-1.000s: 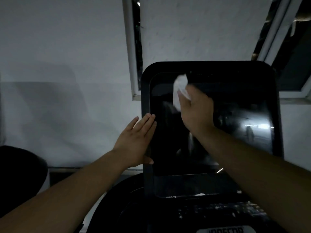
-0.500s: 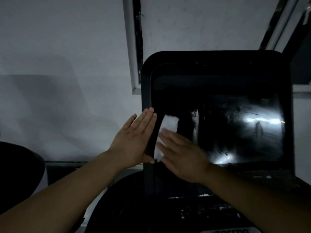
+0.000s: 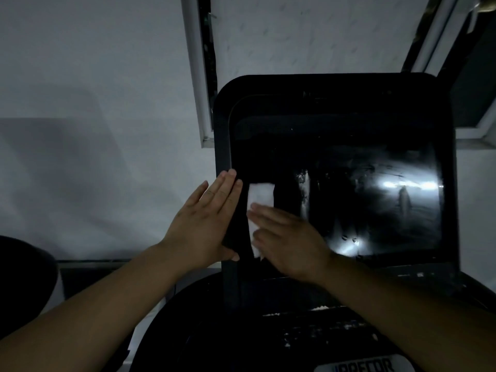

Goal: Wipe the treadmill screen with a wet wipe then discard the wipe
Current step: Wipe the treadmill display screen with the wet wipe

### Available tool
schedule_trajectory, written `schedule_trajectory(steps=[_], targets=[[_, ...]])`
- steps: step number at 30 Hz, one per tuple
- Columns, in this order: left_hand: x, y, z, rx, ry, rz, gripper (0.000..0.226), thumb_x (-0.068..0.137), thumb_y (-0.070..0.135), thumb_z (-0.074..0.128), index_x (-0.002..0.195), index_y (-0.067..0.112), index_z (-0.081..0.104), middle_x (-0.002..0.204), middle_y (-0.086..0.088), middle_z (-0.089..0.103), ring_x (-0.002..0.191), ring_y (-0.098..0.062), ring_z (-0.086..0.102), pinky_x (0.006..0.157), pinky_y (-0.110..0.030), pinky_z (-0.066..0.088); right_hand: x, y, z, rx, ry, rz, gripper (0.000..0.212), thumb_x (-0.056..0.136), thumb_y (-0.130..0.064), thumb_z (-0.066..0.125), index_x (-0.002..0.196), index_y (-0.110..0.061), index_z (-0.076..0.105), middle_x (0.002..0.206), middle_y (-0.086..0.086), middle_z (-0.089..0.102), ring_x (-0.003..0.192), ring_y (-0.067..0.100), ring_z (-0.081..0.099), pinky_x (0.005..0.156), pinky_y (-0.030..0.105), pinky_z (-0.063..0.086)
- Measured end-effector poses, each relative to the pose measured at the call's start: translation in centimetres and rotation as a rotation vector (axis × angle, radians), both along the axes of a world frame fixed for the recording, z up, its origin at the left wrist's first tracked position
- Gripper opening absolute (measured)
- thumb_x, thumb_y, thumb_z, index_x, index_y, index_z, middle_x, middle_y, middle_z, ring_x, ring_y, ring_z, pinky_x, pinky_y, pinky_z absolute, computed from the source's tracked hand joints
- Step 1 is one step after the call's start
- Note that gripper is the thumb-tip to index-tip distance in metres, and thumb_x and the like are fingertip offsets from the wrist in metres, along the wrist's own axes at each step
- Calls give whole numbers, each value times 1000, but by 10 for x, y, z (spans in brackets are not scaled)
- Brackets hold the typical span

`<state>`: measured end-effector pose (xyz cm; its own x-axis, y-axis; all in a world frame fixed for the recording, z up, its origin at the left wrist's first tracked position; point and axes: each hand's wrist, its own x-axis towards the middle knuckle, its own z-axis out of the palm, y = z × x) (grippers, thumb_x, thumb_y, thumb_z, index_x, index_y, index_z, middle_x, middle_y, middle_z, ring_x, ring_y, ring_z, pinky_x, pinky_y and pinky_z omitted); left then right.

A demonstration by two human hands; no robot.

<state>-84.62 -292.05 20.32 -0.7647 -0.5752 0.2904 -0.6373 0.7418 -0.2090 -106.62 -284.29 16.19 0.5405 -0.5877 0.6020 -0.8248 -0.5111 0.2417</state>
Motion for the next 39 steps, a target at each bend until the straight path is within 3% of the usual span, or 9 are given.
schedule_trajectory(steps=[3,6,13,16,20,27,30,36,39], targets=[[0,1,1,4,0,-2,147,61,76,76,161,8,-9,169,-13,-16,157,-24,-13,127,-46,5,-19,-42,36,-34,45,-72,18,98,-10,55,91,-7,72,139,19,62,141,31,50,117,40,40],[1,0,0,6,9,-7,148,61,77,76,161,8,-9,170,-13,-15,157,-24,-12,128,-47,6,-29,-69,63,-38,16,-101,8,96,-9,63,98,-5,70,144,17,59,143,28,47,114,42,45],[1,0,0,-17,11,-15,147,60,76,78,161,6,-3,170,-16,-9,158,-27,-5,127,-49,11,-30,-66,68,-110,12,-174,35,98,-22,63,130,-8,65,150,12,55,146,27,43,113,45,45],[1,2,1,-23,6,-9,148,60,76,77,161,6,-4,170,-17,-9,158,-28,-5,127,-50,12,-26,-65,66,-103,27,-176,38,95,-20,66,131,-7,66,152,18,51,145,32,43,111,48,47],[-7,7,4,-37,22,7,144,62,80,71,161,5,-2,170,-18,-6,158,-28,-5,127,-52,13,-34,-59,68,-61,30,-197,42,94,-25,67,130,-6,64,152,17,51,145,28,44,112,42,44],[-36,1,25,-75,26,12,134,72,86,52,160,6,-9,169,-14,-15,157,-25,-15,128,-47,1,-116,-28,72,13,-44,-296,46,96,-27,69,137,-8,60,159,10,44,150,21,37,117,39,41],[-36,-2,30,-60,25,29,129,75,82,53,160,7,-10,169,-15,-17,156,-26,-17,128,-46,0,-130,-21,74,31,-30,-315,46,95,-25,70,136,-6,61,159,10,44,151,20,35,116,40,43],[-44,-4,31,-99,19,41,122,81,79,51,160,7,-8,169,-15,-13,156,-26,-16,127,-48,-2,-100,-36,68,-51,18,-206,44,101,-29,55,136,-4,62,154,17,48,147,28,42,120,38,37],[-47,-6,33,-96,17,29,122,79,78,53,160,7,-3,169,-15,-8,157,-27,-10,127,-50,1,-60,-56,68,-60,54,-129,47,97,-29,50,134,-4,64,149,18,54,141,29,49,116,39,42]])
